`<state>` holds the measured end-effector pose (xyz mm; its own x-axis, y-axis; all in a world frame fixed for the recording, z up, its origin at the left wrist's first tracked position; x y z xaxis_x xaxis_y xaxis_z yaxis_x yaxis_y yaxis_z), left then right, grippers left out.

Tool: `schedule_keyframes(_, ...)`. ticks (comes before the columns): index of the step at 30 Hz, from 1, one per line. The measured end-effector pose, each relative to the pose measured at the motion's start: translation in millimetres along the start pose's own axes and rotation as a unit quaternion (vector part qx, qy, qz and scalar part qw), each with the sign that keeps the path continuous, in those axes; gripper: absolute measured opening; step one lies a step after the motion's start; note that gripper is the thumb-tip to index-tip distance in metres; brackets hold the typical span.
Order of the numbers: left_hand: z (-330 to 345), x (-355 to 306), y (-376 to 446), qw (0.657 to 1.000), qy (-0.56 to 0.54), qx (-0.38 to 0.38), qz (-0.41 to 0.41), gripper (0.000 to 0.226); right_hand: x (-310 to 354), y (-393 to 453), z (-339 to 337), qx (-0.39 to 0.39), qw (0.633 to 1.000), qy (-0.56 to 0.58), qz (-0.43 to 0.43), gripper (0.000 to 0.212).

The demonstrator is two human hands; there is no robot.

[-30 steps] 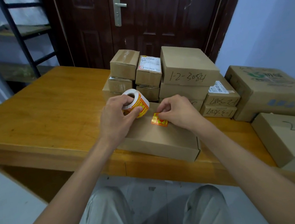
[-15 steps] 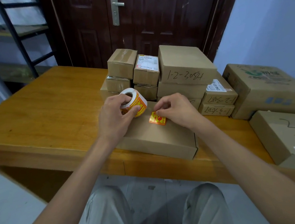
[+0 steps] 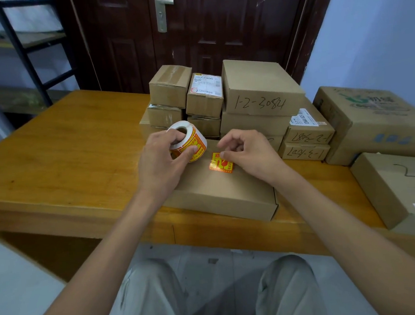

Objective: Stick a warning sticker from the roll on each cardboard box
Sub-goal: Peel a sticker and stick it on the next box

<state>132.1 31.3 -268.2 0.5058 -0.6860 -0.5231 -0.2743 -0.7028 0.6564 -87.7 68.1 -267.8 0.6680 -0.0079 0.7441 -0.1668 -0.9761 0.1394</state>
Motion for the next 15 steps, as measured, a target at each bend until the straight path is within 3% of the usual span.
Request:
schedule_keyframes(7,2.3,0.7,0.2,1.000,0.003,0.000,0.001,0.027,0.2,-2.8,-0.7,-0.050,0.992,-0.120,0.001,0.008)
schedule_keyframes(10,2.2,0.8,-0.5,1.000,0.003,0.001,0.001,0.028,4.6,-10.4,-5.8,-0.074,0.982,-0.172,-0.018,0.016)
schedule_keyframes(13,2.7,1.0,-0.6,1.000,0.000,0.001,0.003,0.027,14.3,-28.5,1.7,0.017,0.969,-0.231,-0.083,0.043)
schedule_keyframes(15,3.4,2.5,-0.1,1.000,0.004,-0.001,0.003,0.027,13.2,-43.8,9.9,0.095,0.946,-0.299,-0.079,0.053)
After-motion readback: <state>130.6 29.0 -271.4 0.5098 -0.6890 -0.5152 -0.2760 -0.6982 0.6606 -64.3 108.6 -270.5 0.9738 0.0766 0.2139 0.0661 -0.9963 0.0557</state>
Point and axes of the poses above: each hand's wrist, its own y-axis towards the middle knuckle, its own z-axis out of the palm, x = y × z, the point moved 6 cm from there along y, towards the middle knuckle, and after that the axes turned 8 degrees about z, right-handed, at the moved point
